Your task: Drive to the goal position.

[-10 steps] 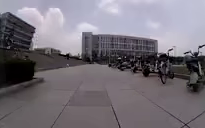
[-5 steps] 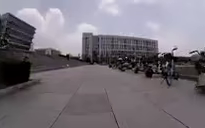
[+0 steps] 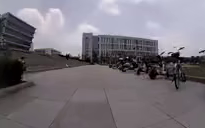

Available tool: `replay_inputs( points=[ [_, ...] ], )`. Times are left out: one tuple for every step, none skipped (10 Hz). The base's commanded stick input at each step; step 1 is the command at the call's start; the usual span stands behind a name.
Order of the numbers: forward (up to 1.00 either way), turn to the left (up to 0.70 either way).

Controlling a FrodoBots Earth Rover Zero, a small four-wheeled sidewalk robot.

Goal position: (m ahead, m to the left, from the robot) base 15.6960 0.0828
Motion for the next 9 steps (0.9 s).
replay_inputs(
  points=[
    [0.70, -0.02],
    [0.70, 0.00],
    [0.70, 0.00],
    [0.70, 0.00],
    [0.70, 0.00],
    [0.70, 0.00],
    [0.70, 0.00],
    [0.70, 0.00],
    [0.70, 0.00]
  ],
)
